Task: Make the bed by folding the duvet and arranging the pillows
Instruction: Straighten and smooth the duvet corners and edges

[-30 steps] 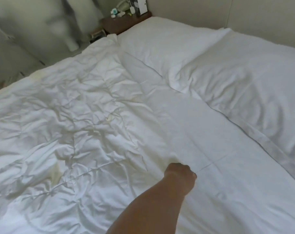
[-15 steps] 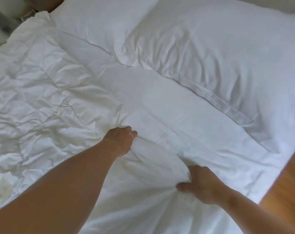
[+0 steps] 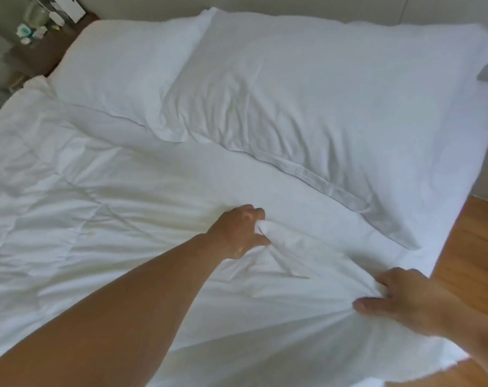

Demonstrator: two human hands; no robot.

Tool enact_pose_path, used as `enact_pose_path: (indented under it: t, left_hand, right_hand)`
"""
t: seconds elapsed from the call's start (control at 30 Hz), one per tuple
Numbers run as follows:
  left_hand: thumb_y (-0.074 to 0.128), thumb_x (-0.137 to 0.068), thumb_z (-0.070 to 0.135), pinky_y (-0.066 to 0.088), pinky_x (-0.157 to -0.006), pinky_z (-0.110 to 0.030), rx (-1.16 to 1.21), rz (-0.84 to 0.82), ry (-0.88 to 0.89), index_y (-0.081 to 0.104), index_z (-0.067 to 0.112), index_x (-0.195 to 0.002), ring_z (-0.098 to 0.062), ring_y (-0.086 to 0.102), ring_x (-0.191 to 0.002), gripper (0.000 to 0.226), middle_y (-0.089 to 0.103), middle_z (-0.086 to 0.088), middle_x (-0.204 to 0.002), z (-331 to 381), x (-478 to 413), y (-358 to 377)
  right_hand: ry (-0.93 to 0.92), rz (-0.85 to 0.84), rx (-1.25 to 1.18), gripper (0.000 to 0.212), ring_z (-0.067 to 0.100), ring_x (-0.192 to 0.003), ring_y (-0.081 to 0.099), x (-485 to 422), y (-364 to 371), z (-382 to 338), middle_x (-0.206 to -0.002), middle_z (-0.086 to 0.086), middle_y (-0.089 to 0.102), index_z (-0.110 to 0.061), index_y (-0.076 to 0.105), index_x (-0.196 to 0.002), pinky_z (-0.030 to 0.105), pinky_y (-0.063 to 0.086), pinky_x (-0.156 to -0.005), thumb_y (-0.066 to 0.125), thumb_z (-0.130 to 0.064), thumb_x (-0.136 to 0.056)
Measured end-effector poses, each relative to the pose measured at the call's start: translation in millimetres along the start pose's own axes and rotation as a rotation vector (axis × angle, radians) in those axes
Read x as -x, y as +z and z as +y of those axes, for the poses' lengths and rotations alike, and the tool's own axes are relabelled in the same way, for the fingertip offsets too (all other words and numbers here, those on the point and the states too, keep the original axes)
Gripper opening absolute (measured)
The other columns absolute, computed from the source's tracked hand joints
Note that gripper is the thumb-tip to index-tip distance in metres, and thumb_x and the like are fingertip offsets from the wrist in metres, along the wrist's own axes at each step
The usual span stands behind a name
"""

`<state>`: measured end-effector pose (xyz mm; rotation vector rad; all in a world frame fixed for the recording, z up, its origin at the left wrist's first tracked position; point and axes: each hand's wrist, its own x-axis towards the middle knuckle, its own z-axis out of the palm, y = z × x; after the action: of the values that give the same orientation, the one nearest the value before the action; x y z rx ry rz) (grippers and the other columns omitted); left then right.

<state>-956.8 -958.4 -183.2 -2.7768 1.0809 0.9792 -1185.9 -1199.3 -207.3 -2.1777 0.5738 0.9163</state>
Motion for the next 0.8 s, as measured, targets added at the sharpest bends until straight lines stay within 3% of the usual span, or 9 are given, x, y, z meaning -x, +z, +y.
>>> enact_pose_path:
  t: [0.07,0.23,0.3,0.37,0.5,0.57,0.67,0.73,0.8]
  left_hand:
    - [0.062,-0.093,0.047,0.044,-0.092,-0.034,-0.129,-0.234,-0.035,0.045,0.018,-0.136,-0.027,0.056,-0.115,0.055,0.048,-0.004,-0.127,8,-15,25]
    - [0.055,-0.094,0.058,0.039,-0.104,-0.033,-0.152,-0.278,-0.061,0.044,0.024,-0.147,-0.026,0.050,-0.132,0.064,0.053,-0.003,-0.145,7,-25,31]
    - [0.051,-0.095,0.062,0.042,-0.105,-0.036,-0.170,-0.342,-0.067,0.047,0.026,-0.147,-0.027,0.053,-0.130,0.063,0.056,-0.004,-0.143,13,-22,24]
    - [0.051,-0.096,0.058,0.044,-0.096,-0.035,-0.139,-0.295,-0.022,0.057,0.025,-0.135,-0.028,0.057,-0.121,0.051,0.063,-0.004,-0.132,27,-23,8]
    - [0.054,-0.095,0.056,0.043,-0.076,-0.034,-0.091,0.086,-0.031,0.060,0.023,-0.096,-0.027,0.060,-0.093,0.034,0.065,0.001,-0.094,41,-34,-21]
    - [0.057,-0.096,0.049,0.046,-0.080,-0.036,-0.077,0.139,-0.054,0.062,0.022,-0.103,-0.026,0.061,-0.098,0.029,0.062,0.000,-0.101,47,-38,-8]
    - [0.055,-0.100,0.037,0.046,-0.098,-0.039,-0.044,0.020,-0.076,0.057,0.017,-0.127,-0.027,0.054,-0.119,0.034,0.050,-0.005,-0.126,53,-40,37]
    - [0.052,-0.101,0.038,0.042,-0.103,-0.037,0.028,0.024,-0.098,0.049,0.019,-0.136,-0.027,0.051,-0.123,0.040,0.043,-0.004,-0.136,49,-37,51]
    - [0.052,-0.100,0.040,0.044,-0.098,-0.034,0.008,0.020,-0.086,0.051,0.020,-0.133,-0.026,0.055,-0.119,0.039,0.047,-0.001,-0.132,44,-36,55]
  right_hand:
    - [0.022,0.040,0.051,0.050,0.003,-0.076,0.063,-12,21,11,-0.080,-0.010,0.068,-0.033,0.069,-0.083,0.026,0.053,-0.072,0.062,-0.081,-0.070]
    - [-0.112,0.023,-0.004,0.059,-0.003,-0.098,0.060,-4,31,43,-0.102,-0.028,0.066,-0.053,0.060,-0.116,0.026,0.050,-0.087,0.061,-0.084,-0.066]
    - [-0.161,-0.073,-0.112,0.047,-0.006,-0.096,0.061,9,28,53,-0.102,-0.028,0.067,-0.046,0.063,-0.115,0.022,0.048,-0.087,0.066,-0.071,-0.075]
    - [-0.169,-0.096,-0.131,0.030,-0.002,-0.081,0.061,18,15,63,-0.086,-0.023,0.066,-0.032,0.064,-0.096,0.019,0.047,-0.076,0.063,-0.061,-0.087]
    - [-0.174,0.135,-0.102,0.043,0.006,-0.070,0.060,10,-13,81,-0.075,-0.009,0.066,-0.025,0.061,-0.082,0.027,0.048,-0.068,0.055,-0.067,-0.090]
    - [-0.112,0.206,-0.054,0.040,0.009,-0.076,0.062,0,-10,80,-0.077,-0.006,0.066,-0.027,0.062,-0.083,0.033,0.047,-0.069,0.055,-0.066,-0.089]
    - [-0.014,0.225,0.145,0.023,0.022,-0.097,0.065,-10,13,65,-0.098,-0.005,0.070,-0.031,0.063,-0.102,0.032,0.038,-0.069,0.054,-0.052,-0.096]
    - [-0.022,0.282,0.197,0.017,0.023,-0.096,0.066,-9,17,62,-0.098,-0.005,0.070,-0.032,0.062,-0.103,0.033,0.041,-0.068,0.054,-0.044,-0.094]
    - [-0.085,0.298,0.108,0.023,0.014,-0.090,0.064,-6,12,63,-0.094,-0.013,0.065,-0.034,0.061,-0.100,0.031,0.049,-0.073,0.058,-0.054,-0.088]
